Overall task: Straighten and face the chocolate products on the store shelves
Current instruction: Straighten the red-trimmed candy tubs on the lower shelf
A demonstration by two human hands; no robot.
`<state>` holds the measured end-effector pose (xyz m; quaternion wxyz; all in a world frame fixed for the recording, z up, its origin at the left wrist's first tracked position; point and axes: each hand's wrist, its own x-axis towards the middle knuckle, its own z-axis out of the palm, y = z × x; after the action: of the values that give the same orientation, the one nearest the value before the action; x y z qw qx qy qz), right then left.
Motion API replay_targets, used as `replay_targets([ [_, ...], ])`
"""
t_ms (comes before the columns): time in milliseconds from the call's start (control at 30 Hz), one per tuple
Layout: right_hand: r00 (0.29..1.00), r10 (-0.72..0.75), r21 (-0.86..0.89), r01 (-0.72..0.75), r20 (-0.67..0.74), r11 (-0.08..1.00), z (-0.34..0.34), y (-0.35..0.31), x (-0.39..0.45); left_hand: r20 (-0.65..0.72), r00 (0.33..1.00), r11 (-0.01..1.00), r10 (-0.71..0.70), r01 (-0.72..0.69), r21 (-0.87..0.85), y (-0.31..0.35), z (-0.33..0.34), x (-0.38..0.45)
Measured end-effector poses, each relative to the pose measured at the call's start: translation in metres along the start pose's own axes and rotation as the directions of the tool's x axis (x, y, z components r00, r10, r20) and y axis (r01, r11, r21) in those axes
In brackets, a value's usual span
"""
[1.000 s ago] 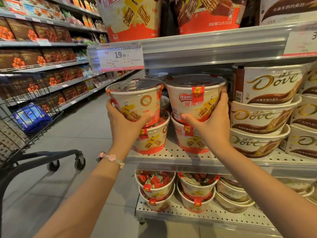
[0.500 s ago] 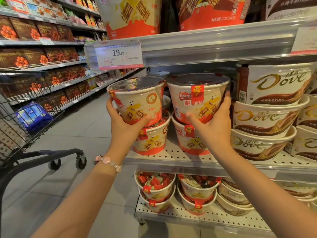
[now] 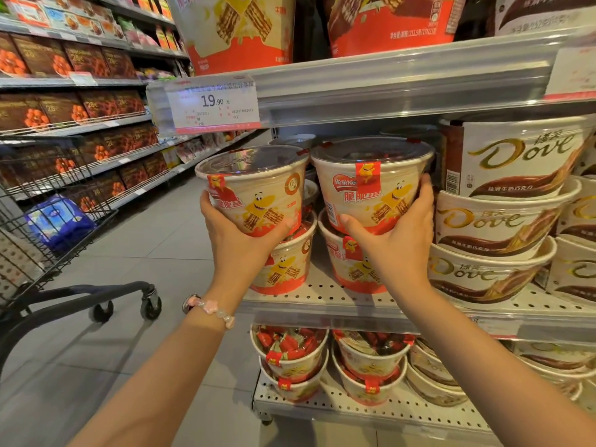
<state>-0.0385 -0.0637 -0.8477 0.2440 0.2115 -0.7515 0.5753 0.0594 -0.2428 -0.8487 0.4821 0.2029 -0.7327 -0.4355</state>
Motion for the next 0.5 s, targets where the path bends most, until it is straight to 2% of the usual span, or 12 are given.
replay_targets([
  [500, 1.0, 0.025, -0.052, -0.026, -0.009, 0.998, 0.0036, -0.0023, 0.0027, -0.03, 1.0, 1.0, -0.001, 0.001, -0.015, 0.0041, -0.0004, -0.0055],
])
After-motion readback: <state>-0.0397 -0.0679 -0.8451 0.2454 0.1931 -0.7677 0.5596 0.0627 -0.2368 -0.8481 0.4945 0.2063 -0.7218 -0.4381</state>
